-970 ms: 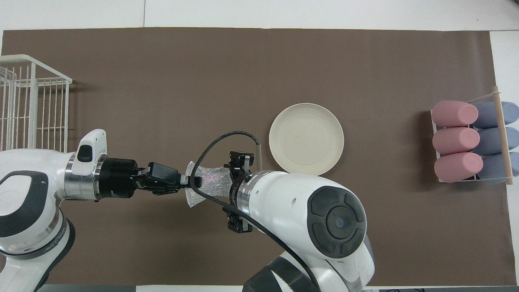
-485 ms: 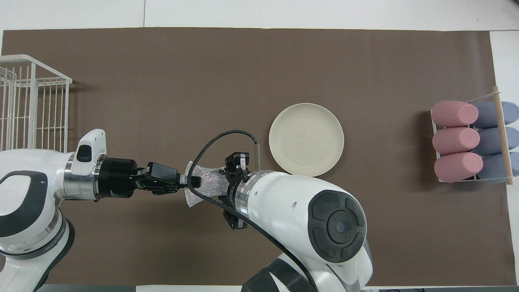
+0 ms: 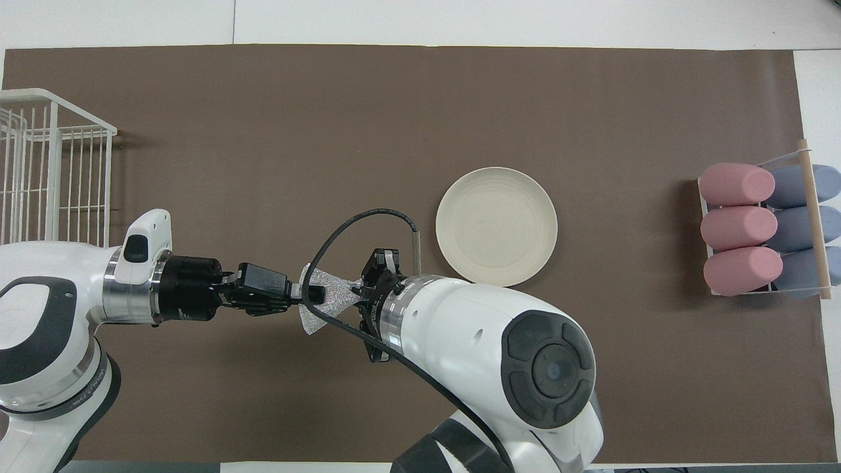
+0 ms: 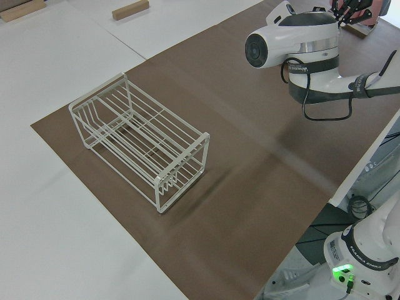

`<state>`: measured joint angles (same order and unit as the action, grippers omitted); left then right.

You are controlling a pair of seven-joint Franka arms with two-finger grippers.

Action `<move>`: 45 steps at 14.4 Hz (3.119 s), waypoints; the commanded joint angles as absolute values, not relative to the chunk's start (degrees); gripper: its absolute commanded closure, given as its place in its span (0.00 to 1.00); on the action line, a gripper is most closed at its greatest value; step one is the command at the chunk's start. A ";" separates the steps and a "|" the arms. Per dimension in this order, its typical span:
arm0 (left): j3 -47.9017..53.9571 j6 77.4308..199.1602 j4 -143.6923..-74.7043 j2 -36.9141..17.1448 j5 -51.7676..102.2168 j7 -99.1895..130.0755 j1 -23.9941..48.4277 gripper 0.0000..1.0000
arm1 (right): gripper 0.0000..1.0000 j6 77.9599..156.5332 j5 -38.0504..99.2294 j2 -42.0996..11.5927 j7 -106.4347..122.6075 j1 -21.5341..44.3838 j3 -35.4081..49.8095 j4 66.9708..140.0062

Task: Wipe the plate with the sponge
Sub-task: 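Grasp the sponge with the right gripper and open the left gripper, then lower the sponge onto the plate while the left gripper draws back, then rub the sponge around the plate surface with the right gripper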

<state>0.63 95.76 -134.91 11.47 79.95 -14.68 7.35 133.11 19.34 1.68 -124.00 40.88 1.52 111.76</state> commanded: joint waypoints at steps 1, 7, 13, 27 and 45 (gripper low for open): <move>-0.09 95.18 -136.06 12.39 80.60 -15.47 8.08 1.00 | 1.00 134.47 20.39 1.76 -123.58 40.69 1.50 112.32; 0.09 95.45 -134.22 13.09 73.23 -10.56 7.38 0.00 | 1.00 133.85 18.99 1.58 -111.84 39.99 1.32 115.03; 0.09 95.36 -127.63 12.57 54.79 -3.35 5.19 0.00 | 1.00 136.14 15.47 -3.77 -88.11 31.39 1.32 119.00; 0.09 96.24 -122.70 11.42 19.18 -2.20 2.81 0.00 | 1.00 154.16 15.91 -13.45 -67.26 21.47 1.49 128.41; 0.09 96.68 -122.70 11.43 18.02 -2.02 2.55 0.00 | 1.00 154.60 21.71 -13.89 -64.81 23.65 1.41 128.50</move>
